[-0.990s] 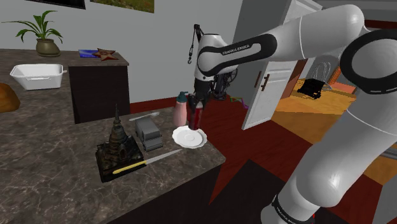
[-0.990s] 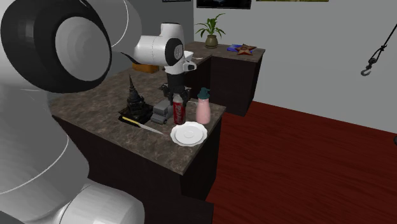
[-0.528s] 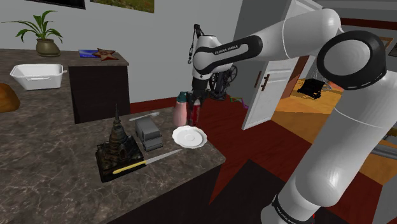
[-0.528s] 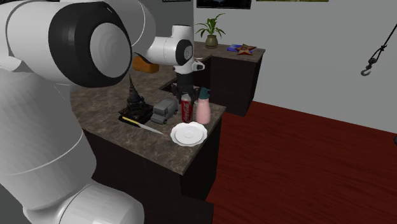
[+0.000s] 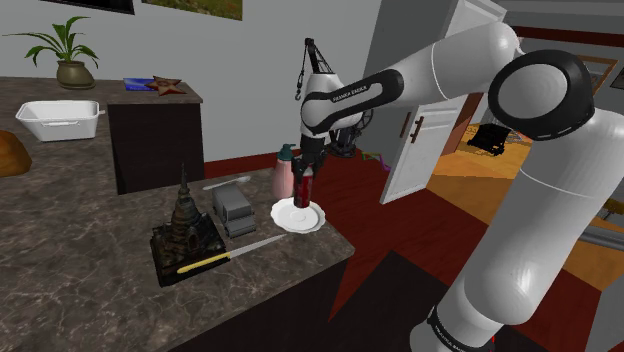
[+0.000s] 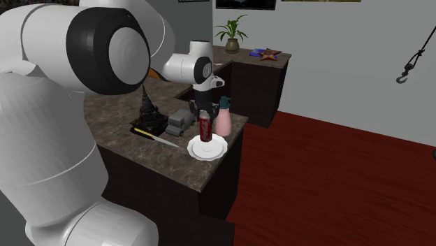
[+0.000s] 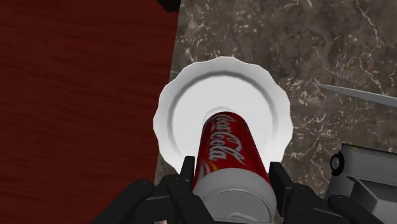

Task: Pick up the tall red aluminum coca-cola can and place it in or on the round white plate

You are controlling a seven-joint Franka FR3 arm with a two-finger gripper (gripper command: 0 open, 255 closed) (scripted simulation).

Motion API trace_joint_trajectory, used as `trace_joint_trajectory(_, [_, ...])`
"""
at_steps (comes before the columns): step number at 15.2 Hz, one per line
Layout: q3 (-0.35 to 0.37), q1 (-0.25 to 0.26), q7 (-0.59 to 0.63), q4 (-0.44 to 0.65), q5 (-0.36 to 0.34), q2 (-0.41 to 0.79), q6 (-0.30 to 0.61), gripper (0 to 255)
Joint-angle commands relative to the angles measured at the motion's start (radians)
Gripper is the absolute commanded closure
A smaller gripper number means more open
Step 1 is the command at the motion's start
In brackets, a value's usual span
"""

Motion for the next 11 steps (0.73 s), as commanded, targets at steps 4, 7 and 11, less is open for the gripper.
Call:
trace_joint_trajectory(4, [0.0, -0.001, -0.001, -0.027, 0.001, 0.036, 0.064, 255])
trace_joint_trajectory(7, [0.0, -0.001, -0.001, -0.044, 0.001, 0.057, 0.102, 255])
trace_joint_trajectory(11, [0.0, -0.001, -0.001, -0.05, 0.001, 0.066, 0.118, 255])
